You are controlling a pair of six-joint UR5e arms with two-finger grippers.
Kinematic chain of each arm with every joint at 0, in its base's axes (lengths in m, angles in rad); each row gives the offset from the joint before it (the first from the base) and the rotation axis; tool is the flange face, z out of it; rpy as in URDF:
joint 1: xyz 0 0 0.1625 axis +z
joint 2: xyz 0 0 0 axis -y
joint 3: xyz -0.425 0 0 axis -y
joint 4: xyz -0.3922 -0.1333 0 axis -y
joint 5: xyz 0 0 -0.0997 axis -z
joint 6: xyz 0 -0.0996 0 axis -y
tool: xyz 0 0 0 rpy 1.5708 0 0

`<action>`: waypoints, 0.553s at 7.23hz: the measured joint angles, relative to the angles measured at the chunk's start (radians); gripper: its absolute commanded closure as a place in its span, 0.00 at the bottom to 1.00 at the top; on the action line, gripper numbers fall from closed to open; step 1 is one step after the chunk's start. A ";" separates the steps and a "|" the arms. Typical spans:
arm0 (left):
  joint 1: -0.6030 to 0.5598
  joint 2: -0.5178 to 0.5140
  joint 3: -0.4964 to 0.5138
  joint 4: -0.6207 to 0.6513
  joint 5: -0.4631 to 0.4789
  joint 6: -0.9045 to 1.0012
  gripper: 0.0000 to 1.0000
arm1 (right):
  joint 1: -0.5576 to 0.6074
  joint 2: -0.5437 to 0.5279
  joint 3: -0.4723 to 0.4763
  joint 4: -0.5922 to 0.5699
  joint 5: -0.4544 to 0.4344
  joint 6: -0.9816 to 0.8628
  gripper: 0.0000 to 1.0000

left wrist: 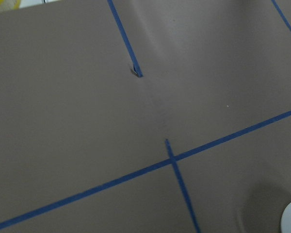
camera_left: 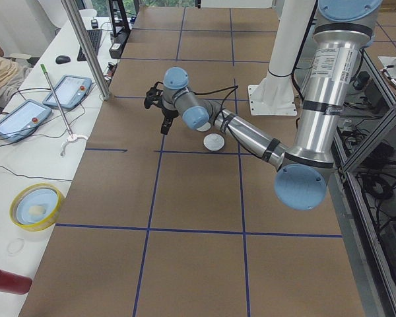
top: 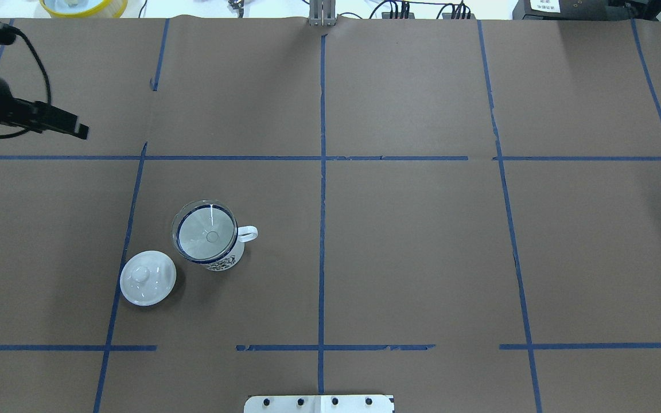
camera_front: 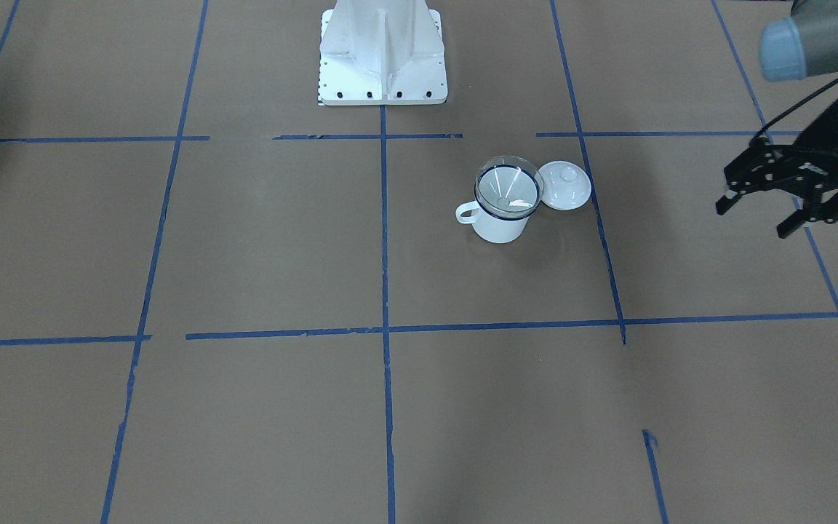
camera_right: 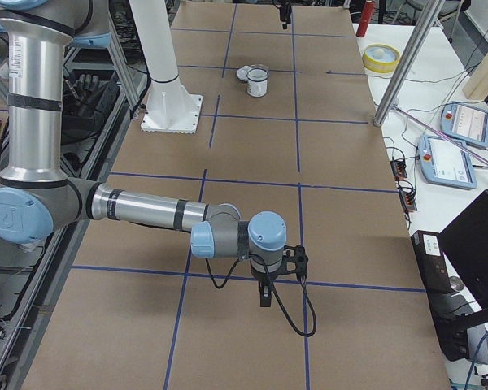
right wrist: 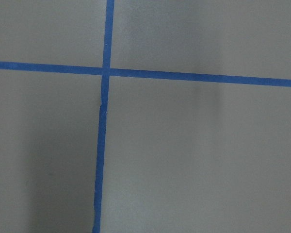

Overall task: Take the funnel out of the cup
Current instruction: 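Move the left gripper down over the clear funnel in the white mug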

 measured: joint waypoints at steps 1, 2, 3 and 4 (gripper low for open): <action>0.106 -0.044 -0.024 0.025 0.077 -0.151 0.00 | 0.000 0.000 0.000 0.000 0.000 0.000 0.00; 0.197 -0.106 -0.042 0.089 0.159 -0.269 0.00 | 0.000 0.000 0.000 0.000 0.000 0.000 0.00; 0.272 -0.181 -0.052 0.194 0.226 -0.357 0.00 | 0.000 0.000 0.000 0.000 0.000 0.000 0.00; 0.341 -0.241 -0.054 0.295 0.294 -0.420 0.00 | 0.000 0.000 0.000 0.000 0.000 0.000 0.00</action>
